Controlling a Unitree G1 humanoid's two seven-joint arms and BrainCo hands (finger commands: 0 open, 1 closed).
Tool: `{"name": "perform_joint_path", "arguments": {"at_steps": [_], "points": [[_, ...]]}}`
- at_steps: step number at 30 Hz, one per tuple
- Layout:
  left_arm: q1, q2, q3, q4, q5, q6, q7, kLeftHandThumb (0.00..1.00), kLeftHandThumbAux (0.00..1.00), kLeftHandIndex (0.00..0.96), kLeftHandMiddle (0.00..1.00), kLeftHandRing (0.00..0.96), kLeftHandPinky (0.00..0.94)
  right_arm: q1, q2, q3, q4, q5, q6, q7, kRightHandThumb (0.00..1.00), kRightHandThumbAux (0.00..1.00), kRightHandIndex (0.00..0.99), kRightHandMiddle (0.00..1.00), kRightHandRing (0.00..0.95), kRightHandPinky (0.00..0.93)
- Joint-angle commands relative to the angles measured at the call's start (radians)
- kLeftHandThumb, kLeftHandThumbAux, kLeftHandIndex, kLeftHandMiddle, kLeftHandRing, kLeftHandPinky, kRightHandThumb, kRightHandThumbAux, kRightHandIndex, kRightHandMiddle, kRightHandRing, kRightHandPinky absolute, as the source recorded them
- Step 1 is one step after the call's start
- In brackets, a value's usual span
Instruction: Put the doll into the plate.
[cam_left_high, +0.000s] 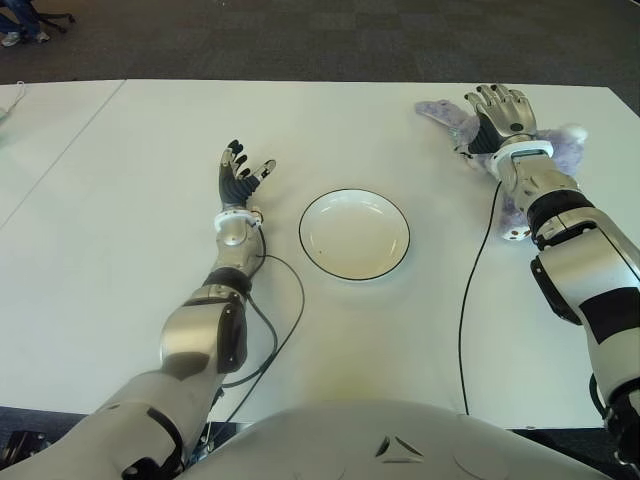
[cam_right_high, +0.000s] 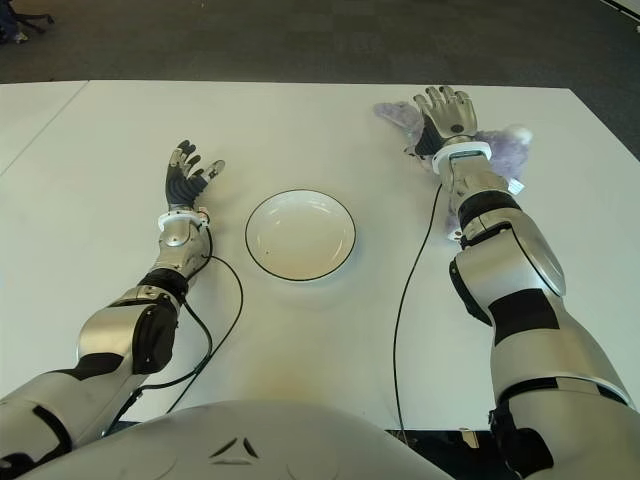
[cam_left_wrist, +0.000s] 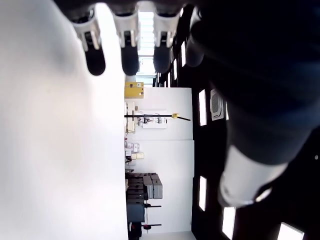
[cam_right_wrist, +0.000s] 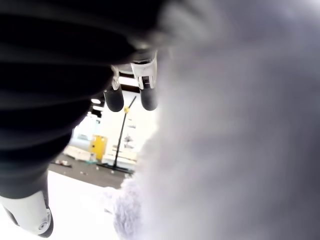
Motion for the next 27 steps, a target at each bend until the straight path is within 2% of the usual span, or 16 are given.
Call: {"name": "perform_joint_path", "arguments": {"at_steps": [1, 12, 22, 27], "points": [[0.190, -0.075, 0.011, 0.125, -0.018, 0.121, -0.020, 0.002, 0.792, 0.119, 0.119, 0.121, 0.153, -0.010, -0.009, 0.046, 0.015, -0.039, 0.026, 0.071, 0.138, 0.643, 0.080, 0.004, 0.000, 0.000], [0.192, -0.077, 0.014, 0.122, -0.024, 0.117, -0.032, 0.009, 0.791, 0.127, 0.131, 0.128, 0.149, -0.055, -0.039, 0.126, 0.003, -0.099, 0.059, 0.258, 0.115, 0.625, 0.063, 0.000, 0.000, 0.000], [0.195, -0.076, 0.009, 0.121, -0.018, 0.111, -0.035, 0.000, 0.737, 0.121, 0.118, 0.119, 0.143, -0.073, -0.047, 0.153, -0.003, -0.114, 0.076, 0.350, 0.111, 0.621, 0.060, 0.013, 0.000, 0.000], [0.195, -0.078, 0.015, 0.121, -0.026, 0.108, -0.041, 0.000, 0.714, 0.119, 0.112, 0.115, 0.143, -0.070, -0.054, 0.148, -0.008, -0.100, 0.072, 0.379, 0.137, 0.617, 0.085, 0.062, 0.047, 0.061]]}}
